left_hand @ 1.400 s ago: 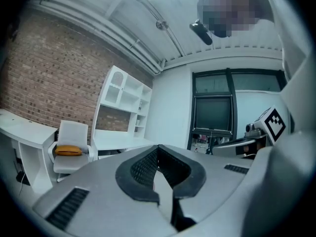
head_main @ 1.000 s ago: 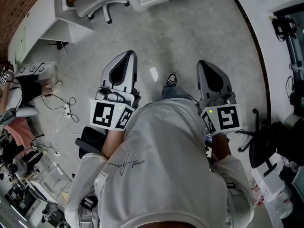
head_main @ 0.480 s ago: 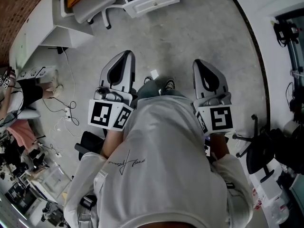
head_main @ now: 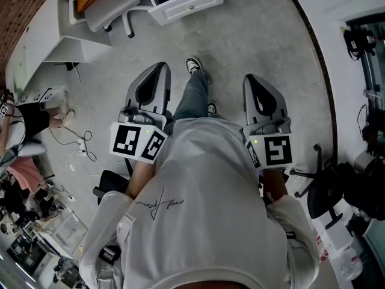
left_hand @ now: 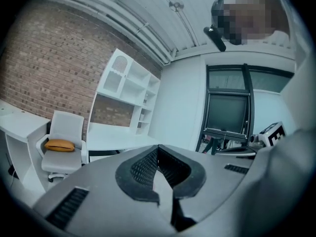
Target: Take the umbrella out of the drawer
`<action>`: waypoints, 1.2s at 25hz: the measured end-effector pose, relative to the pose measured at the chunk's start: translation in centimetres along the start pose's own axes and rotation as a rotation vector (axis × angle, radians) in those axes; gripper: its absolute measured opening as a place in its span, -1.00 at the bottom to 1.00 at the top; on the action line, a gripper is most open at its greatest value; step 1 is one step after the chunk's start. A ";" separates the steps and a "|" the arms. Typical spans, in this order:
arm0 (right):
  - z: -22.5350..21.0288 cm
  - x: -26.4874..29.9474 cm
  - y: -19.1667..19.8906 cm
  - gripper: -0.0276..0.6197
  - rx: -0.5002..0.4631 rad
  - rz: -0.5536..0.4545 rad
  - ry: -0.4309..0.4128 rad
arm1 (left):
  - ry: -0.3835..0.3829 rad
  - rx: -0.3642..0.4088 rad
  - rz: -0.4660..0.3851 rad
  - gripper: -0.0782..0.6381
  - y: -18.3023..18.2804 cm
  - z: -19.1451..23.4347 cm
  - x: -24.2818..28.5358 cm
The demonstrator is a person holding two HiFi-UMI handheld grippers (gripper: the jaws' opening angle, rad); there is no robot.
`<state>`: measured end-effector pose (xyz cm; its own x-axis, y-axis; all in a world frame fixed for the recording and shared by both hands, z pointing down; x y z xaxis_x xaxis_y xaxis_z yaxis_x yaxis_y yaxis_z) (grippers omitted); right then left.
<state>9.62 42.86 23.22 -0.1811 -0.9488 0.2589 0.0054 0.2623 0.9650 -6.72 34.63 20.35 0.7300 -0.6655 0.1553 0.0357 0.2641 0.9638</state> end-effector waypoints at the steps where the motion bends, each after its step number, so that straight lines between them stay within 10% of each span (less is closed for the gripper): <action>1: -0.2 0.6 -0.1 -0.84 -0.001 0.008 -0.006 | 0.004 0.001 0.000 -0.74 -0.1 0.2 0.7; 30: -5.3 23.2 -6.3 -0.84 0.017 0.141 -0.112 | -0.013 -0.053 0.050 -0.74 -5.1 13.9 17.7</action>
<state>10.58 18.25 23.40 -0.2881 -0.8773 0.3839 0.0219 0.3948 0.9185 -3.46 11.78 21.21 0.7231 -0.6593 0.2060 0.0355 0.3334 0.9421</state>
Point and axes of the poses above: the fingertips, and each gripper's own axes: x forward along the fingers, z to its left, y out of its underside, the point moved 1 cm from there along -x, backward along the fingers, and after that the axes turned 1 degree about z, right-handed, at the moved point
